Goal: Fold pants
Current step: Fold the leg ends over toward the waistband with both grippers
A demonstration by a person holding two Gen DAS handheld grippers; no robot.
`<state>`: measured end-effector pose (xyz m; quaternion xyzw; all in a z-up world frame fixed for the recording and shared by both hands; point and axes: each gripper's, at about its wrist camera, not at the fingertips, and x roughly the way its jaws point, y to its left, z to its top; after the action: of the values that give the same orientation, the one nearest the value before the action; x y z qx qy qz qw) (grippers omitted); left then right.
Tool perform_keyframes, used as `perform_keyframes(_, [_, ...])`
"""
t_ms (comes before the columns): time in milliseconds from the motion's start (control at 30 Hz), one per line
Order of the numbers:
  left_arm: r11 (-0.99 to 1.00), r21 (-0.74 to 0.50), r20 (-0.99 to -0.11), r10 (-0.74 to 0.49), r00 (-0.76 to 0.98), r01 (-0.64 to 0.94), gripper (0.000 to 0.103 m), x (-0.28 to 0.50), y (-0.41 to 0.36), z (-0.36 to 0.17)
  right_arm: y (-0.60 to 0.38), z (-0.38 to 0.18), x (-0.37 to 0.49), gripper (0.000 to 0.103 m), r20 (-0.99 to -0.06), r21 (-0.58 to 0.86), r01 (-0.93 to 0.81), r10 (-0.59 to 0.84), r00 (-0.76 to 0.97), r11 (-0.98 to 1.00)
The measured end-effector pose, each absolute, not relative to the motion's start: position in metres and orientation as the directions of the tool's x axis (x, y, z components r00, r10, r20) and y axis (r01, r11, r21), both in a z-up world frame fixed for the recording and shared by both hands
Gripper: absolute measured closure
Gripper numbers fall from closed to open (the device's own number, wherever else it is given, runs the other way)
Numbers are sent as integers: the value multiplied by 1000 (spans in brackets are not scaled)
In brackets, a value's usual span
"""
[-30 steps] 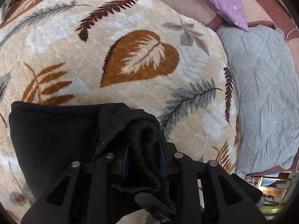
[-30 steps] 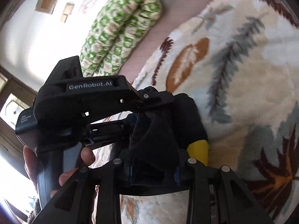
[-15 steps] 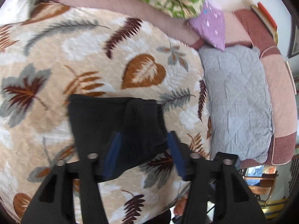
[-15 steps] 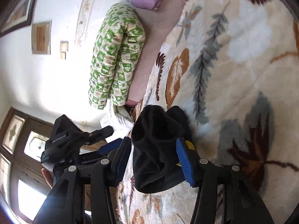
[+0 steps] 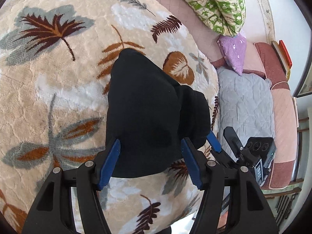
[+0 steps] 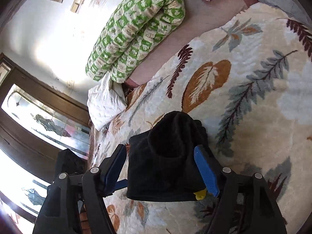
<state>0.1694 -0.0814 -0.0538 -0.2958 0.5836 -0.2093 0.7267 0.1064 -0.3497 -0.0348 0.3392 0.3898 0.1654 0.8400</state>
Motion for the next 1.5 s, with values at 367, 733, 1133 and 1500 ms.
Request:
perform_keyframes(367, [778, -628, -743, -599, 297, -1, 38, 159, -64, -59, -328, -41, 124, 22, -693, 500, -59, 440, 571, 864])
perform_keyframes(733, [754, -654, -743, -626, 234, -58, 34, 162, -76, -96, -356, -86, 126, 54, -681, 637, 68, 520, 516, 768])
perform_keyframes(1133, [761, -643, -755, -613, 233, -80, 66, 167, -65, -99, -361, -122, 106, 69, -444, 890, 202, 684, 578, 408])
perform_keyframes(1500, [756, -654, -733, -629, 257, -14, 62, 154, -56, -80, -372, -60, 105, 42, -544, 757, 96, 543, 639, 646])
